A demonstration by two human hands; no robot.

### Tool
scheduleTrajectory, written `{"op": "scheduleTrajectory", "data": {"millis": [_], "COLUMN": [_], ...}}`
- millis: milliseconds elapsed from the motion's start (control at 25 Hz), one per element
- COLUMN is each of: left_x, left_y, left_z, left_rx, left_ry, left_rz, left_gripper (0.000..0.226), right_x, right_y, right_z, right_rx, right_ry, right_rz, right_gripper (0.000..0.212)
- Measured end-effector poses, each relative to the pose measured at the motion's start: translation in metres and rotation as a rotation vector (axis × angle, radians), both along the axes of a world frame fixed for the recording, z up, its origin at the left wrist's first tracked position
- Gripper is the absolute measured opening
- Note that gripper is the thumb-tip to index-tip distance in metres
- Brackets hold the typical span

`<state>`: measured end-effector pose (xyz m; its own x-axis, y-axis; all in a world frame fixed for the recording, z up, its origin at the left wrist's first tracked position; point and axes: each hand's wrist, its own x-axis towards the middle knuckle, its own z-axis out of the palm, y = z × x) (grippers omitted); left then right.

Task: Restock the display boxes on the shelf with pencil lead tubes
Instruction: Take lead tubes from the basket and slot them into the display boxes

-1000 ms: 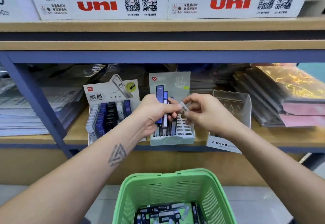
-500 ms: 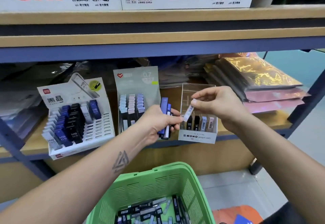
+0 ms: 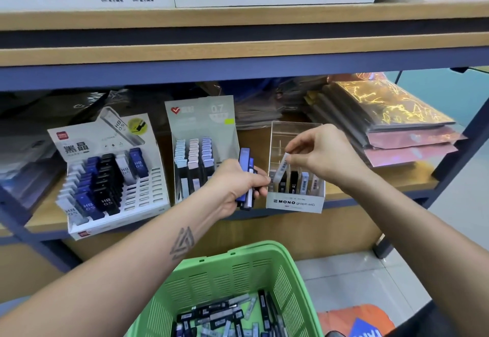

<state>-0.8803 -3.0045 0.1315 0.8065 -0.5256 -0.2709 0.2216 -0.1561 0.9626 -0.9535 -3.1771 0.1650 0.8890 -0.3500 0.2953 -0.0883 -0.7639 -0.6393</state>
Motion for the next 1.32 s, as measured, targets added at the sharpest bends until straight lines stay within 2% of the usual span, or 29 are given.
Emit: {"op": "scheduleTrajectory", "data": {"millis": [120,280,640,760,880,960,1160,1240,1320], "left_x": [0.003,0.005,0.006,0.006,0.007,0.008,0.008,0.007,0.005], "left_y": [0.008,0.015,0.019,0.018,0.019,0.020,0.024,0.026,0.027], "left_z": [0.000,0.000,0.001,0.001,0.001,0.001,-0.001,-0.001,-0.002], "left_rx": [0.015,0.019,-0.016,-0.049,-0.101,-0.147,-0.183,-0.199,-0.162], "left_ry": [0.011,0.020,0.046,0.104,0.205,0.292,0.365,0.353,0.311], "left_rz": [0.008,0.000,-0.018,-0.034,-0.062,-0.067,-0.096,-0.129,-0.151], "left_gripper": [0.010,0.008,0.009,0.005,0.006,0.005,0.005,0.005,0.009], "right_x": [0.006,0.013,0.025,0.026,0.025,0.023,0.019,0.016,0.016], "right_y": [0.012,0.023,0.033,0.034,0.034,0.036,0.052,0.054,0.055], "right_z": [-0.009,-0.020,-0.044,-0.044,-0.042,-0.039,-0.022,-0.018,-0.017], "right_rx": [-0.238,-0.420,-0.516,-0.549,-0.556,-0.440,0.407,0.572,0.621], "right_ry": [0.042,0.081,0.170,0.177,0.170,0.125,0.089,0.117,0.148], "right_rz": [0.000,-0.031,-0.071,-0.091,-0.096,-0.070,0.151,0.211,0.232], "right_gripper": [0.010,0.016,0.010,0.002,0.007,0.010,0.026,0.022,0.008]}}
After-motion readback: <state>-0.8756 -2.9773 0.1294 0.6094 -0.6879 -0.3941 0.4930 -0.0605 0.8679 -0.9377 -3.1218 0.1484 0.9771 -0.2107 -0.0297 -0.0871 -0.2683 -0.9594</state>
